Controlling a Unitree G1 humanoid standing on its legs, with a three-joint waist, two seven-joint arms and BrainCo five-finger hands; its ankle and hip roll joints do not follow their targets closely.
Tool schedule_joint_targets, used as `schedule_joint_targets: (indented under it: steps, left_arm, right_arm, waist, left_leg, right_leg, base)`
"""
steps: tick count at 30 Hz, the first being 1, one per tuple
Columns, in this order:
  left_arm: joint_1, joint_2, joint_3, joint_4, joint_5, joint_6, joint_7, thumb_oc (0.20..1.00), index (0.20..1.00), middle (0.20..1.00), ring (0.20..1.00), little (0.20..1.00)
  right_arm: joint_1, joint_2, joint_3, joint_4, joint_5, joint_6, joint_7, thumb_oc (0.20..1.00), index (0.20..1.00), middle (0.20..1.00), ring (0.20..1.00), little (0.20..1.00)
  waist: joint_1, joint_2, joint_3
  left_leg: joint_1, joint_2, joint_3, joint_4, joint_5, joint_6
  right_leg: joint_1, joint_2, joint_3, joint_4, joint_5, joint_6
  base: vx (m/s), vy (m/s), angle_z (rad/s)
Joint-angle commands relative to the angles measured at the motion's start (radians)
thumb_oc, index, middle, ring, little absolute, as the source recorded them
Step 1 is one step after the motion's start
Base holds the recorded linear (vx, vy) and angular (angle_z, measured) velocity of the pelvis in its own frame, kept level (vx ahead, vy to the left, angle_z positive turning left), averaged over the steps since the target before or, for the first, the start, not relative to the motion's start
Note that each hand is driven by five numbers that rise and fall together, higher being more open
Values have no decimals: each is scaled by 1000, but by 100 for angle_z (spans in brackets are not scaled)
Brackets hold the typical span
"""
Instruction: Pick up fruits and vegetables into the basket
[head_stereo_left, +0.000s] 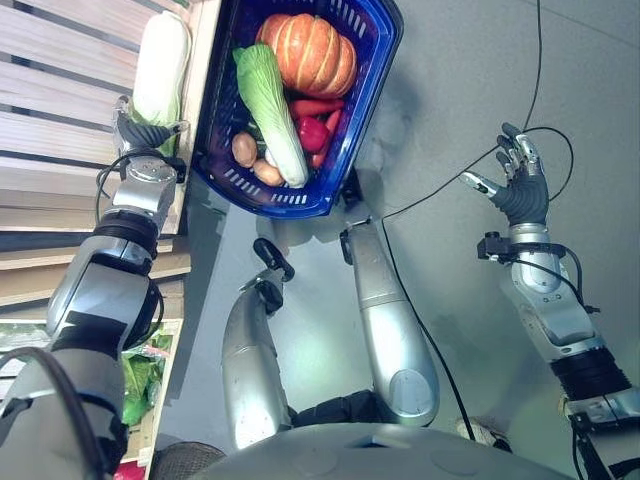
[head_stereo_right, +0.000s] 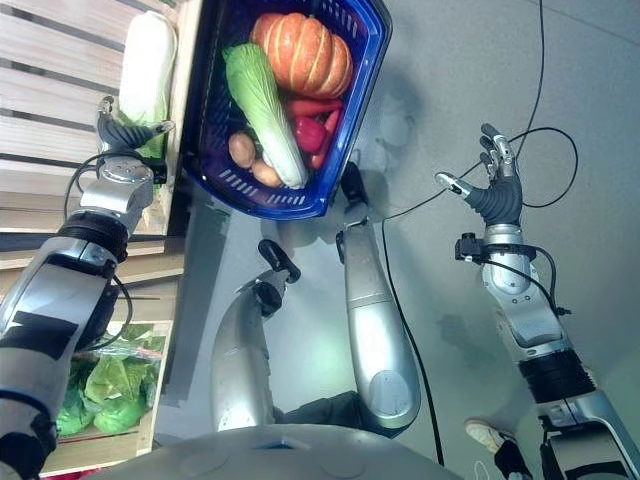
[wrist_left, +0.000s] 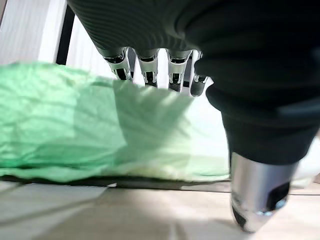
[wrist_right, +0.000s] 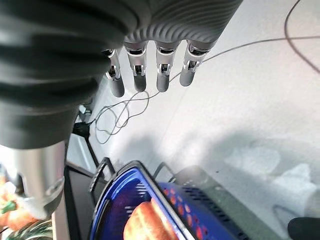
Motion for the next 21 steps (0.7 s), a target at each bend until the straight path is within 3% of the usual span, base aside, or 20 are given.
schedule_joint_targets:
  steps: [1, 10, 21]
  left_arm:
    - [27, 56, 34, 50, 6, 24, 58, 1000, 1000, 1000, 1000, 1000]
    - [3, 55, 24, 87, 14, 61, 99, 1000, 1000, 1000, 1000, 1000]
    - [-50, 65, -2, 141, 1, 160, 116, 1000, 1000, 1000, 1000, 1000]
  right_arm:
    - [-4, 29, 6, -4, 14, -38, -25, 1000, 1000, 1000, 1000, 1000]
    - [-33, 30, 21, 11, 34, -32, -45, 1000, 1000, 1000, 1000, 1000]
    - [-57, 23, 30, 25, 57, -37, -51, 1000, 1000, 1000, 1000, 1000]
  waist:
    - [14, -67, -28]
    - [14, -66, -28]
    - [4, -61, -28]
  left_leg:
    - [-120, -3, 14, 35, 11, 43]
    - [-154, -4, 11, 64, -8, 45]
    - [-182, -7, 14, 81, -22, 46]
  right_leg:
    - [-9, 18, -8, 42, -130, 24]
    - [-44, 9, -1, 43, -117, 28]
    - [-79, 2, 17, 32, -99, 35]
  base:
    - [0, 0, 0]
    - [-1, 15, 2]
    - [7, 30, -3]
